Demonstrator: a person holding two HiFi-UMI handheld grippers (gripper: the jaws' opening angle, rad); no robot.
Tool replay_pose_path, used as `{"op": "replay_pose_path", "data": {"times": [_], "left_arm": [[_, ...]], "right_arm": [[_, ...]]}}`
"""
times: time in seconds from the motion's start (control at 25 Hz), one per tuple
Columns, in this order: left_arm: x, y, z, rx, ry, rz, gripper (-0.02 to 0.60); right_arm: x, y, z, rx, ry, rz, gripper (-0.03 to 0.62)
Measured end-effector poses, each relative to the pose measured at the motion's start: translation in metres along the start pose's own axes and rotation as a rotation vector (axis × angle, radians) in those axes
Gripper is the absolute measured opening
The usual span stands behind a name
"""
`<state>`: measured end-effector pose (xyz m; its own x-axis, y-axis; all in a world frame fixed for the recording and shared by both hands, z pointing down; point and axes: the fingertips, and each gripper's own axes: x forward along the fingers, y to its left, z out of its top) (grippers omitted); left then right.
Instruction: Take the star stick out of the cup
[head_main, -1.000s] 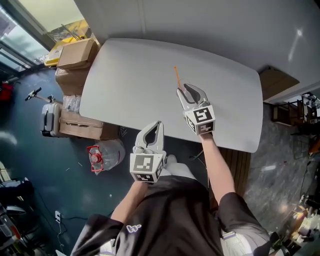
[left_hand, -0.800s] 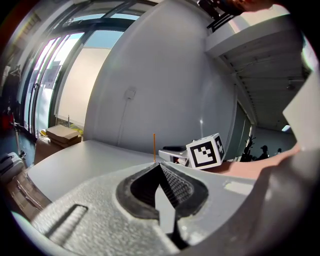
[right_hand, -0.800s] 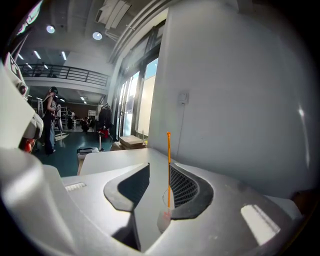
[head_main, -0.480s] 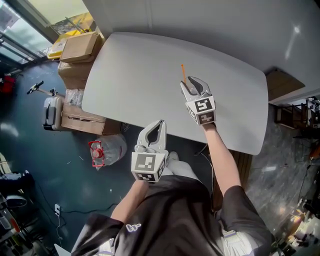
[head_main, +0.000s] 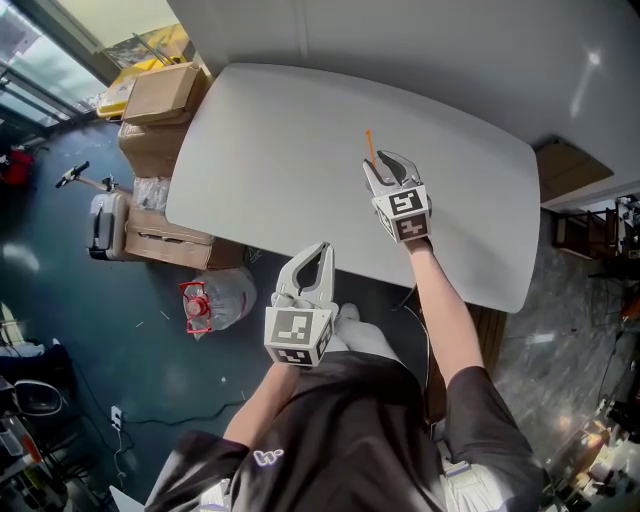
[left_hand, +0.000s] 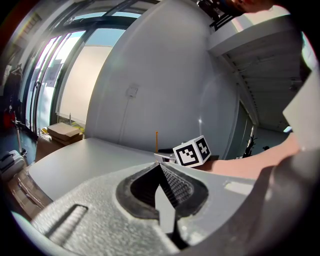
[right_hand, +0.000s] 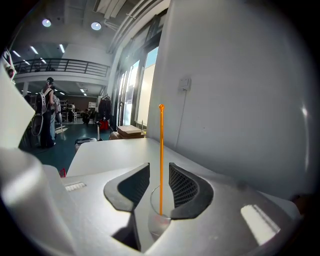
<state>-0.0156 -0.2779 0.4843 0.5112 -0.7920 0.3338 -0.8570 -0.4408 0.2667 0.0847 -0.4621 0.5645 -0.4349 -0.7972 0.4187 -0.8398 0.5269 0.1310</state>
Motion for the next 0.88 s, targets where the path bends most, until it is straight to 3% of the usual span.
{"op": "replay_pose_path", "data": {"times": [0.12, 0.4, 0.88], "left_arm": [[0.000, 0.001, 0.001, -0.016, -0.003, -0.001, 0.002], [-0.001, 0.004, 0.000, -0.020, -0.003, 0.001, 0.002], [-0.001, 0.000, 0.001, -0.039, -0.010, -0.020, 0.002]], "right_arm": [[0.000, -0.002, -0.002, -0.009, 0.017, -0.019, 0.107], [0.004, -0.006, -0.001, -0.001, 0.004, -0.033, 0.014], [-0.013, -0.009, 0.022, 0.040, -0.080, -0.069, 0.015]]}}
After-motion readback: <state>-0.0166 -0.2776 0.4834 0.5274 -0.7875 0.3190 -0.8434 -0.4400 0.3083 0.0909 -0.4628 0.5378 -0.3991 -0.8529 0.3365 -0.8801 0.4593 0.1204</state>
